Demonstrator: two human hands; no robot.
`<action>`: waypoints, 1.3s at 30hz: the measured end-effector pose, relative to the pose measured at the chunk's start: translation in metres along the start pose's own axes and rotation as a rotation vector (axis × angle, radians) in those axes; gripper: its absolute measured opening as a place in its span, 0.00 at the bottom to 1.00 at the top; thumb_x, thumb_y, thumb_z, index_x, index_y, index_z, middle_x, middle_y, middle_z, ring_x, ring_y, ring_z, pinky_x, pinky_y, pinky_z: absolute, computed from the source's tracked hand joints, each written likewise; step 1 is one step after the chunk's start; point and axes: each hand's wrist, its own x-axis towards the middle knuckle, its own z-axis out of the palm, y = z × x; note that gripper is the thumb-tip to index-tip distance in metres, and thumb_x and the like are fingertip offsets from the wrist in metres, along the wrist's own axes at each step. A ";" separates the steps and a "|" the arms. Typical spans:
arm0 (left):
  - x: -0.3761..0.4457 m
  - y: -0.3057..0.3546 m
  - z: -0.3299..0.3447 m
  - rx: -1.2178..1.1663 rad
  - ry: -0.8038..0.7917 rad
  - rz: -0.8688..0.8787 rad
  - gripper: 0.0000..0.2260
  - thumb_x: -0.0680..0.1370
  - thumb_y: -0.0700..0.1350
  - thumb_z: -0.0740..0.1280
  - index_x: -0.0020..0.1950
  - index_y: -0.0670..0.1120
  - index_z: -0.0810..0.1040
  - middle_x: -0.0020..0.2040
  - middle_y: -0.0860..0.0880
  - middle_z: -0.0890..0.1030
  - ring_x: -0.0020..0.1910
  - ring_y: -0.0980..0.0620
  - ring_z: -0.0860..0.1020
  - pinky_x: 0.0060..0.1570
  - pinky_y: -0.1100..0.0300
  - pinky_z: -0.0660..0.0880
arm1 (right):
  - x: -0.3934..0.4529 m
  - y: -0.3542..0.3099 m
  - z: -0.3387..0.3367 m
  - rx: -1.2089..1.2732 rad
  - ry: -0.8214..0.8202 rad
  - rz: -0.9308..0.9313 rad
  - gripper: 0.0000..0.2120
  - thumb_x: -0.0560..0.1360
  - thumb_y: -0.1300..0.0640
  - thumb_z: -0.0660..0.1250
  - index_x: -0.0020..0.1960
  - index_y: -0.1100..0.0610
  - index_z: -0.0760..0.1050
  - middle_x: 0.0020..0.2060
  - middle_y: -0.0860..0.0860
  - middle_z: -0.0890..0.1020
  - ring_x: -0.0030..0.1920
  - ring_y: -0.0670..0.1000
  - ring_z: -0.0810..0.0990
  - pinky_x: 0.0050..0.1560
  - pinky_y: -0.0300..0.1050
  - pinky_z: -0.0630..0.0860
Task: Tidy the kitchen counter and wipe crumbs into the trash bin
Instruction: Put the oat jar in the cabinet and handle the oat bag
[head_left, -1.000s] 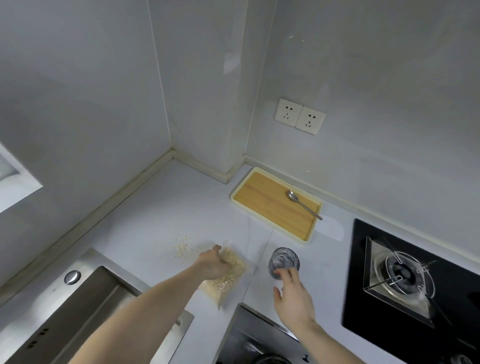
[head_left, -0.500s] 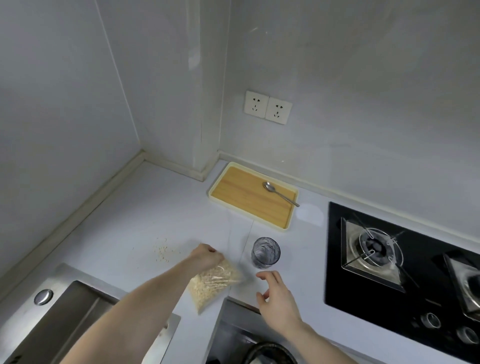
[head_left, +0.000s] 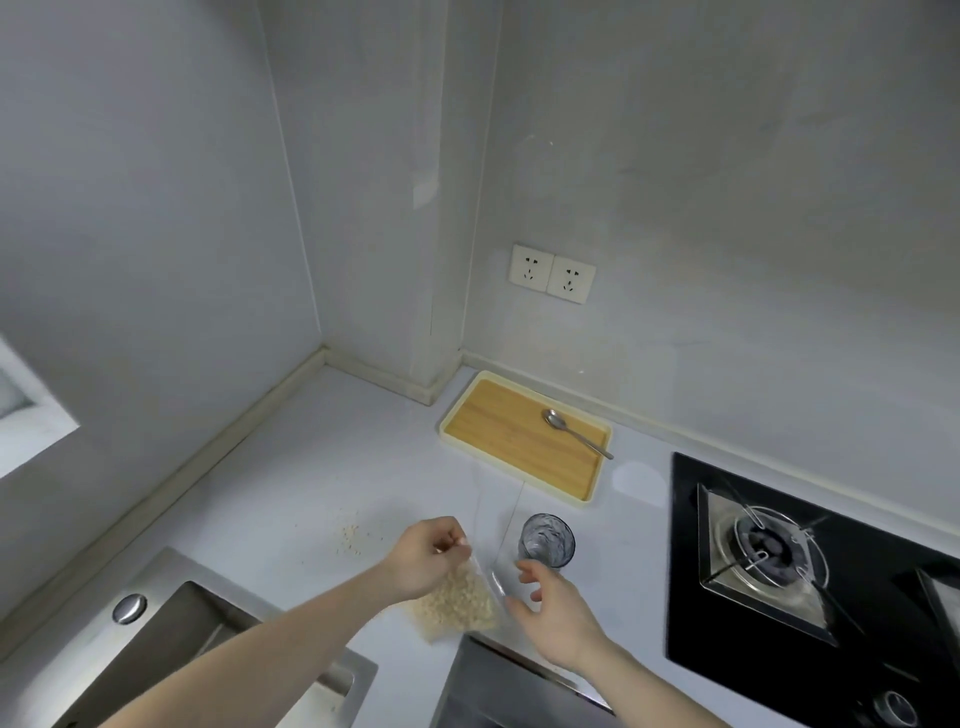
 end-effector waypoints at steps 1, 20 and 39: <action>-0.004 0.005 -0.005 -0.006 0.009 0.033 0.07 0.78 0.47 0.69 0.41 0.47 0.78 0.36 0.54 0.79 0.35 0.58 0.76 0.40 0.63 0.72 | 0.000 -0.007 -0.005 0.005 0.006 -0.032 0.22 0.77 0.42 0.67 0.70 0.44 0.72 0.61 0.41 0.78 0.58 0.44 0.78 0.58 0.39 0.73; -0.035 0.239 -0.153 0.421 0.443 0.576 0.02 0.80 0.44 0.69 0.47 0.50 0.78 0.43 0.54 0.83 0.43 0.52 0.81 0.48 0.51 0.78 | -0.002 -0.201 -0.225 -0.047 0.586 -0.681 0.06 0.78 0.50 0.69 0.44 0.44 0.83 0.41 0.38 0.82 0.46 0.43 0.80 0.45 0.41 0.76; -0.078 0.504 -0.258 0.766 0.904 1.105 0.02 0.76 0.46 0.66 0.43 0.52 0.77 0.40 0.56 0.79 0.41 0.50 0.77 0.44 0.52 0.76 | -0.099 -0.375 -0.414 0.032 1.050 -0.997 0.08 0.77 0.52 0.71 0.41 0.49 0.85 0.34 0.42 0.84 0.39 0.43 0.80 0.40 0.41 0.76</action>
